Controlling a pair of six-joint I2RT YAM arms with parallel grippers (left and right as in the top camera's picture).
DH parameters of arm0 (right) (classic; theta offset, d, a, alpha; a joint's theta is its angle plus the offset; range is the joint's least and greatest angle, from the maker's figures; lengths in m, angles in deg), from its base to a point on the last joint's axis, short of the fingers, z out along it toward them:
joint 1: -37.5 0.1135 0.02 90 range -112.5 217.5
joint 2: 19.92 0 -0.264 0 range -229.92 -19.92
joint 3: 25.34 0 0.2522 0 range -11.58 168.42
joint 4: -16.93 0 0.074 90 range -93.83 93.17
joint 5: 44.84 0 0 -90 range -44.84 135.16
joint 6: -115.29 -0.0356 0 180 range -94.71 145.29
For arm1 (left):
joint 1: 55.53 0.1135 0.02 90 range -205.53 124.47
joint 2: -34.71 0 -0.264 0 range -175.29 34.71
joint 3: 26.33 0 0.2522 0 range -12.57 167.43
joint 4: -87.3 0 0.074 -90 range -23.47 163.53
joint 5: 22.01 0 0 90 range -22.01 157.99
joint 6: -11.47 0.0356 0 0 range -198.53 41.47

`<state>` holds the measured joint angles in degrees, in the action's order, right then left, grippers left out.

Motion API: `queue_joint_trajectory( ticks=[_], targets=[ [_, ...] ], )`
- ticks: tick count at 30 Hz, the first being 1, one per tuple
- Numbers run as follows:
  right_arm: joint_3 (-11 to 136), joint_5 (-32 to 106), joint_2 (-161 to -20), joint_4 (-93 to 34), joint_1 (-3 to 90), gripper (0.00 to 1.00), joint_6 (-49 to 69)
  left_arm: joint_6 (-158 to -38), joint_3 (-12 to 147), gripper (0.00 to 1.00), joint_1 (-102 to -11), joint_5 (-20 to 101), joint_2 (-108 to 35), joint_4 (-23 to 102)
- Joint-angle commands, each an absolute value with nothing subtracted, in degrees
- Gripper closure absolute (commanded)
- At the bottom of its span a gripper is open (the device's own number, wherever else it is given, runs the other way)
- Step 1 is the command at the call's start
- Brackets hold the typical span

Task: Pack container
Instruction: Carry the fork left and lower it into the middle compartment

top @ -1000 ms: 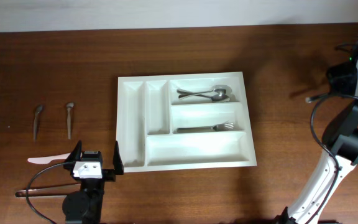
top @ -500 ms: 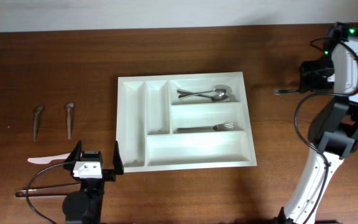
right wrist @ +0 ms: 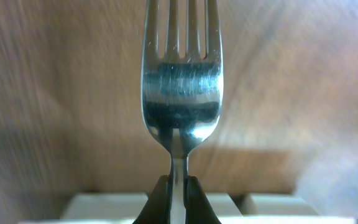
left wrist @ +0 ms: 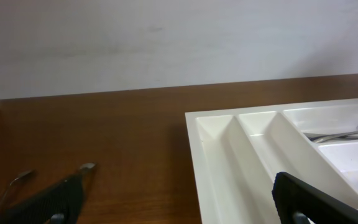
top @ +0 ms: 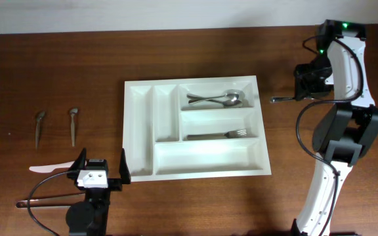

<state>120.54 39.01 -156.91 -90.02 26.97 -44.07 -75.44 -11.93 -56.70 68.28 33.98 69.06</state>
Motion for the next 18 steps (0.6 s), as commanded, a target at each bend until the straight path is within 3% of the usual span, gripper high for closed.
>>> queue_joint_trajectory(
  ticks=[1,18],
  targets=[
    [121.63,38.7,-153.23,-91.61,30.32,0.96,-46.19,-74.55,-12.08,0.01,-56.88,68.44,34.35,68.78],
    [121.63,38.68,-153.13,-94.17,45.51,0.96,-57.49,-74.55,-12.08,0.01,-56.88,68.44,34.35,68.78]
  ],
)
